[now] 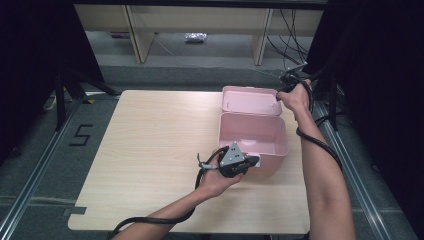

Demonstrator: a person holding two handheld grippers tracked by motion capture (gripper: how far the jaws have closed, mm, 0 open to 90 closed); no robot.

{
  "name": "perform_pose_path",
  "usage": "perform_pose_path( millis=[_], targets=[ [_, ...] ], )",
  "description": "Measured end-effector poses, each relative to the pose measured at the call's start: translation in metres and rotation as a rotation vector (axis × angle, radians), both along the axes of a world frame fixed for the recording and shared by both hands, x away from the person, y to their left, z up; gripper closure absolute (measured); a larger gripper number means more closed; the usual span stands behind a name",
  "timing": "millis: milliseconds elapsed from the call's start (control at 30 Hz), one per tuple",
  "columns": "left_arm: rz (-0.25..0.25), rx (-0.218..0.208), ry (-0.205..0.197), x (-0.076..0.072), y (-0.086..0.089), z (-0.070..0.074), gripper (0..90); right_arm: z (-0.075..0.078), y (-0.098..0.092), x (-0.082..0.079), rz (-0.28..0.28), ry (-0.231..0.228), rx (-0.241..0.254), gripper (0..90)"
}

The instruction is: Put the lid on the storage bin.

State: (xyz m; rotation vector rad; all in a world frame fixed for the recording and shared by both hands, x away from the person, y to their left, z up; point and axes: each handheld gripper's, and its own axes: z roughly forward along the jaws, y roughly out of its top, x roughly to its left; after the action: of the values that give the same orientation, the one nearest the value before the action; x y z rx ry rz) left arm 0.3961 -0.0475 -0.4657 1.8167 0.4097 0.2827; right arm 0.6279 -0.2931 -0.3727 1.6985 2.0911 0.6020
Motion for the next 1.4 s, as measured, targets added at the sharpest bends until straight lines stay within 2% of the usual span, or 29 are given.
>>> perform_pose_path(
  millis=[167, 233, 267, 300, 333, 367, 400, 433, 467, 500, 567, 600, 633, 667, 733, 833, 900, 933, 1000, 1167, 1333, 1367, 1400],
  targets=[
    [-0.002, 0.001, 0.003, 0.000, 0.000, 0.000, 89.9, -0.008, -0.002, 0.003, 0.001, -0.013, 0.007, 76.5],
    [-0.002, 0.001, 0.002, 0.000, 0.000, 0.000, 89.9, -0.010, 0.002, 0.003, -0.037, 0.017, 0.030, 76.7],
    [-0.003, 0.001, 0.002, 0.000, 0.000, 0.000, 89.9, -0.011, 0.000, 0.005, -0.017, 0.000, 0.014, 76.8],
    [-0.003, 0.001, 0.001, 0.000, 0.000, 0.000, 89.9, -0.012, 0.001, 0.005, -0.026, 0.003, 0.024, 76.9],
    [-0.003, -0.001, 0.002, 0.000, 0.000, 0.000, 89.9, -0.012, 0.001, 0.006, -0.019, 0.005, 0.011, 77.1],
    [-0.003, 0.000, 0.002, 0.000, 0.000, 0.000, 89.9, -0.013, 0.002, 0.006, -0.040, 0.000, 0.024, 77.1],
    [-0.003, 0.001, 0.000, 0.000, 0.000, 0.000, 90.0, -0.014, 0.000, 0.008, -0.016, -0.012, 0.011, 77.2],
    [-0.004, 0.000, 0.000, 0.000, 0.000, 0.000, 89.9, -0.014, 0.001, 0.008, -0.027, -0.005, 0.012, 77.3],
    [-0.004, 0.000, 0.001, 0.000, 0.000, 0.000, 89.9, -0.014, 0.003, 0.008, -0.052, -0.002, 0.033, 77.4],
    [-0.004, 0.001, 0.000, 0.000, 0.000, 0.000, 90.0, -0.014, 0.000, 0.009, -0.039, -0.001, 0.021, 77.4],
    [-0.004, 0.002, 0.000, 0.000, 0.000, 0.000, 90.0, -0.015, 0.001, 0.010, -0.069, 0.018, 0.049, 77.3],
    [-0.003, 0.003, 0.000, 0.000, 0.000, 0.000, 89.9, -0.016, -0.001, 0.011, -0.051, 0.016, 0.034, 77.3],
    [-0.004, 0.004, -0.001, 0.000, 0.000, 0.000, 90.0, -0.016, -0.001, 0.012, -0.056, 0.016, 0.034, 77.3],
    [-0.004, 0.003, -0.002, 0.000, 0.000, 0.000, 89.9, -0.018, 0.001, 0.011, -0.087, 0.027, 0.067, 77.3],
    [-0.004, 0.003, -0.002, 0.000, 0.000, 0.000, 89.9, -0.019, -0.002, 0.013, -0.059, 0.018, 0.042, 77.4],
    [-0.003, 0.004, -0.002, 0.000, 0.000, 0.000, 90.0, -0.021, -0.001, 0.014, -0.074, 0.027, 0.051, 77.4],
    [-0.003, 0.004, -0.003, 0.000, 0.000, 0.000, 89.9, -0.020, -0.002, 0.015, -0.063, 0.033, 0.041, 77.8],
    [-0.003, 0.004, -0.003, 0.000, 0.000, 0.000, 90.0, -0.021, 0.001, 0.014, -0.099, 0.048, 0.071, 78.6],
    [-0.003, 0.005, -0.004, 0.000, 0.000, 0.000, 89.9, -0.022, -0.001, 0.015, -0.084, 0.033, 0.054, 80.2],
    [-0.003, 0.005, -0.003, 0.000, 0.000, 0.000, 90.0, -0.022, 0.000, 0.014, -0.123, 0.043, 0.088, 83.9],
    [0.000, 0.014, -0.007, -0.001, 0.000, 0.001, 90.0, -0.020, -0.001, 0.013, -0.115, 0.025, 0.066, 84.9],
    [0.000, 0.015, -0.007, -0.001, 0.000, 0.001, 89.9, -0.019, 0.000, 0.013, -0.130, 0.016, 0.082, 85.1],
    [0.000, 0.016, -0.006, -0.001, 0.000, 0.001, 89.9, -0.019, 0.002, 0.012, -0.156, 0.025, 0.103, 85.3]
  ],
)
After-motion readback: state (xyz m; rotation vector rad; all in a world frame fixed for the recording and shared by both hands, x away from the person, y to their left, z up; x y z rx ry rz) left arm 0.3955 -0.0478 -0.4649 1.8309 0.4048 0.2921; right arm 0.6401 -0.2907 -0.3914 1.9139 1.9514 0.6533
